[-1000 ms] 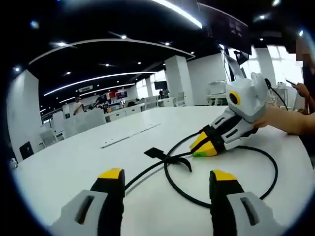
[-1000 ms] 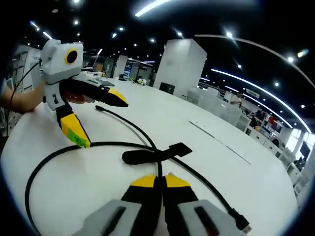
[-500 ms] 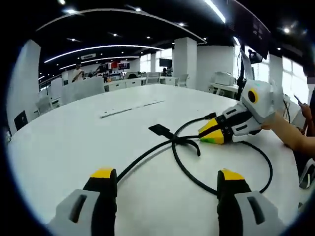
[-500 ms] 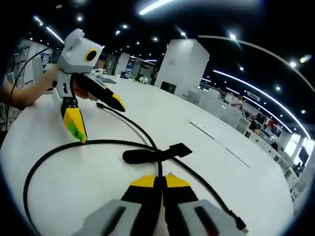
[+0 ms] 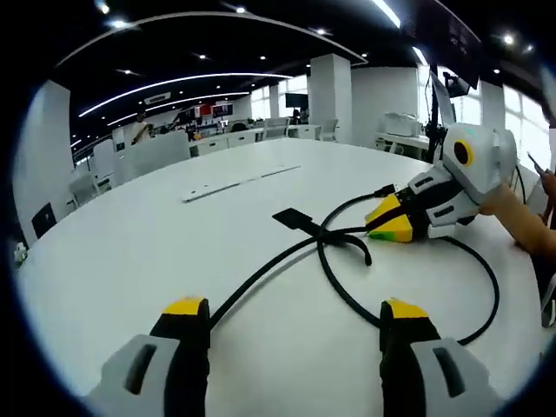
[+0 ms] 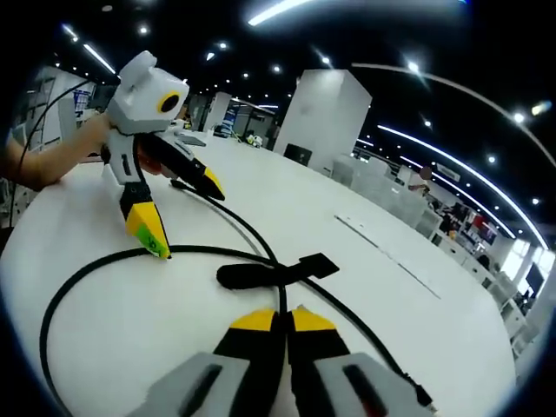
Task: Find the charging cable on the desk, coil it up and secure with Velcro.
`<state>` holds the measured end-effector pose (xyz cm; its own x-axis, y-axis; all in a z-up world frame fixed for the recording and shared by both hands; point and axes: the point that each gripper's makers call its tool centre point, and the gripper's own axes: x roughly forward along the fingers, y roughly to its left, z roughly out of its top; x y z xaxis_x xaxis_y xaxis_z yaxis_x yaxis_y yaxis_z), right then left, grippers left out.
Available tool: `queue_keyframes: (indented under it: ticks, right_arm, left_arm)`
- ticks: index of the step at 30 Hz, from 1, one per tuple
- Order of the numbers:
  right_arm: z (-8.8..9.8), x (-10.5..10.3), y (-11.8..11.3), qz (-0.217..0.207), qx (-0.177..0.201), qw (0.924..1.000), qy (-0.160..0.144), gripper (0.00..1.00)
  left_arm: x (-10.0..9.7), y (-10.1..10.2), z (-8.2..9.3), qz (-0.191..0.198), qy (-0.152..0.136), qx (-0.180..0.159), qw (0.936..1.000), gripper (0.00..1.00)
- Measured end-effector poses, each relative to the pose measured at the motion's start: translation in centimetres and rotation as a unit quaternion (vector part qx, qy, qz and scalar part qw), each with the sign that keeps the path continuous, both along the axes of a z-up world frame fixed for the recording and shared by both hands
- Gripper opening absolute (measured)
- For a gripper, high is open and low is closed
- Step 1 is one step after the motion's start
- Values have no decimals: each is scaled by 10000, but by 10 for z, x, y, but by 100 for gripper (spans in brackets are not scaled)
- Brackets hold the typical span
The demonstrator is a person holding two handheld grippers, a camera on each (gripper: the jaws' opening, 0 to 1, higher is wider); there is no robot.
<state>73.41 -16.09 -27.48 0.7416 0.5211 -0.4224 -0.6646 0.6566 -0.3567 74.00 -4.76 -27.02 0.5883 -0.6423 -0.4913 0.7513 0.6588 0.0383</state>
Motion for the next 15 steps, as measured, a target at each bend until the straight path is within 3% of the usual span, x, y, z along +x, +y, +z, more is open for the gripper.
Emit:
queue_keyframes:
  ticks: [11, 15]
  right_arm:
    - [0, 0, 0, 3, -5, 10000, 10, 7]
    - [0, 0, -1, 12, -27, 10000, -4, 8]
  left_arm:
    - [-6, -1, -3, 95, 233, 12, 9997, 75]
    - [-9, 1, -3, 184, 294, 64, 9994, 65]
